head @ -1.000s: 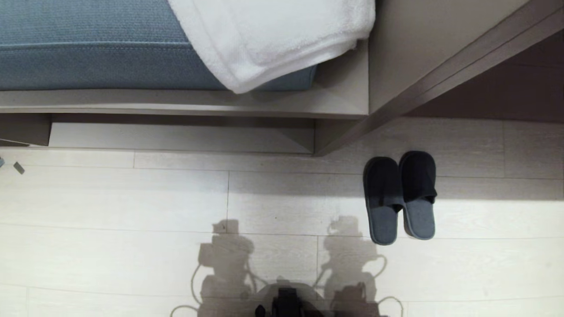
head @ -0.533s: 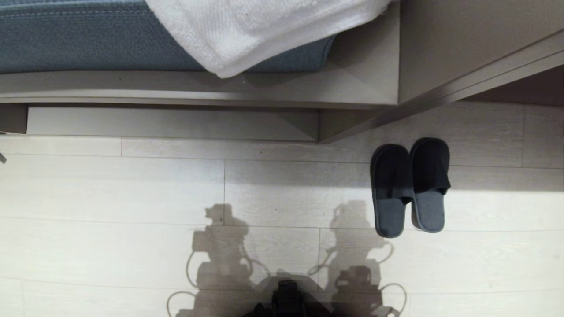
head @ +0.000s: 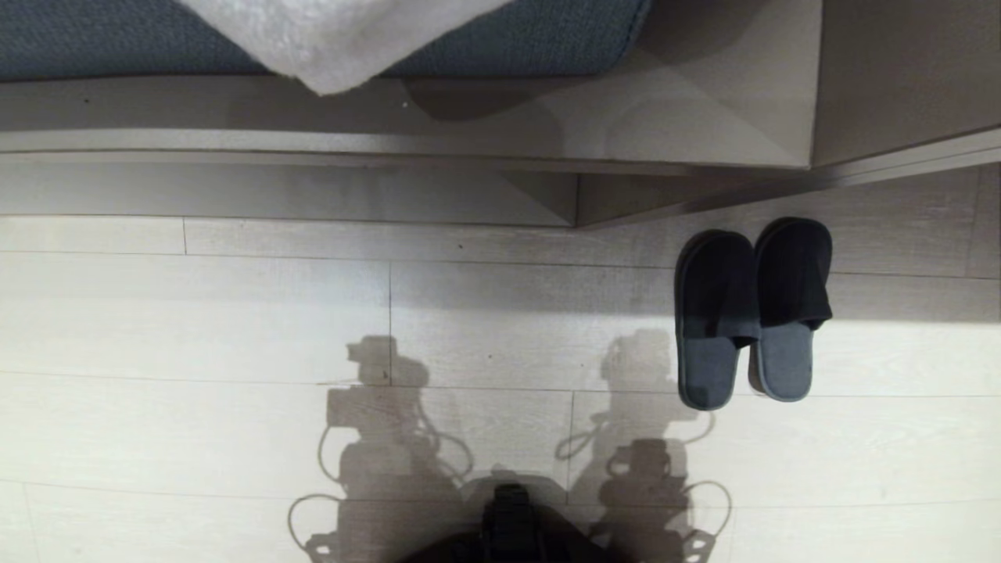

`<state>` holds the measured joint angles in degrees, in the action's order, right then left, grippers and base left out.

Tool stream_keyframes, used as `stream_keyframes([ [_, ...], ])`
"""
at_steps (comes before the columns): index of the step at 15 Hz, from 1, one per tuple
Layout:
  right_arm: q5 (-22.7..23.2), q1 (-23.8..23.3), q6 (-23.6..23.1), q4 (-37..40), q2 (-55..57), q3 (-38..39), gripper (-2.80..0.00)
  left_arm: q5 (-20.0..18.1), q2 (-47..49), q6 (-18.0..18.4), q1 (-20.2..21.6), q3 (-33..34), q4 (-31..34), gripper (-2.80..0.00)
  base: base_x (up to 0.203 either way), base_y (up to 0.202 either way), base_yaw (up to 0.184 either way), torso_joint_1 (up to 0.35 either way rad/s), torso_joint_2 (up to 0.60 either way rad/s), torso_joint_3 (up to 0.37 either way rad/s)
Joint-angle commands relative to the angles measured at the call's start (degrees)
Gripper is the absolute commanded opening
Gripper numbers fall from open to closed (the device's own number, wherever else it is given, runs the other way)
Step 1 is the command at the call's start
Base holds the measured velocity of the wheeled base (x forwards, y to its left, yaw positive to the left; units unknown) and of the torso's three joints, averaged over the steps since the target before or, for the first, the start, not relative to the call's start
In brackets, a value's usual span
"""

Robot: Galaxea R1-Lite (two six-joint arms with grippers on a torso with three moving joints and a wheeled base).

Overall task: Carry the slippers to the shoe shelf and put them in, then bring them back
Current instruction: Pick up the slippers on the floor

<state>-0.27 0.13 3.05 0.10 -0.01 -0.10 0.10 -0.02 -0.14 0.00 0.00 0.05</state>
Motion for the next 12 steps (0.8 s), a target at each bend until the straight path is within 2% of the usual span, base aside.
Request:
stream_keyframes([
  [1,0.2,0.0,0.0,0.1,0.4,-1.3,-2.80,0.1,0.0,0.1,0.0,0.0,0.0,-2.80,0.000,0.000,0.000,0.005,0.00,-0.062],
  [3,0.4,0.0,-0.1,0.6,5.6,-5.4,-2.80,0.0,0.0,0.0,0.0,0.0,0.0,-2.80,0.000,0.000,0.000,0.002,0.00,-0.021],
  [6,0.5,0.2,-0.5,-2.2,19.8,-11.0,-2.80,0.1,0.0,0.0,0.0,0.0,0.0,-2.80,0.000,0.000,0.000,0.000,0.00,0.000],
  [12,-0.6,0.0,-3.7,-22.0,58.1,-14.8,-2.80,0.1,0.0,0.0,0.0,0.0,0.0,-2.80,0.000,0.000,0.000,0.000,0.00,0.000],
])
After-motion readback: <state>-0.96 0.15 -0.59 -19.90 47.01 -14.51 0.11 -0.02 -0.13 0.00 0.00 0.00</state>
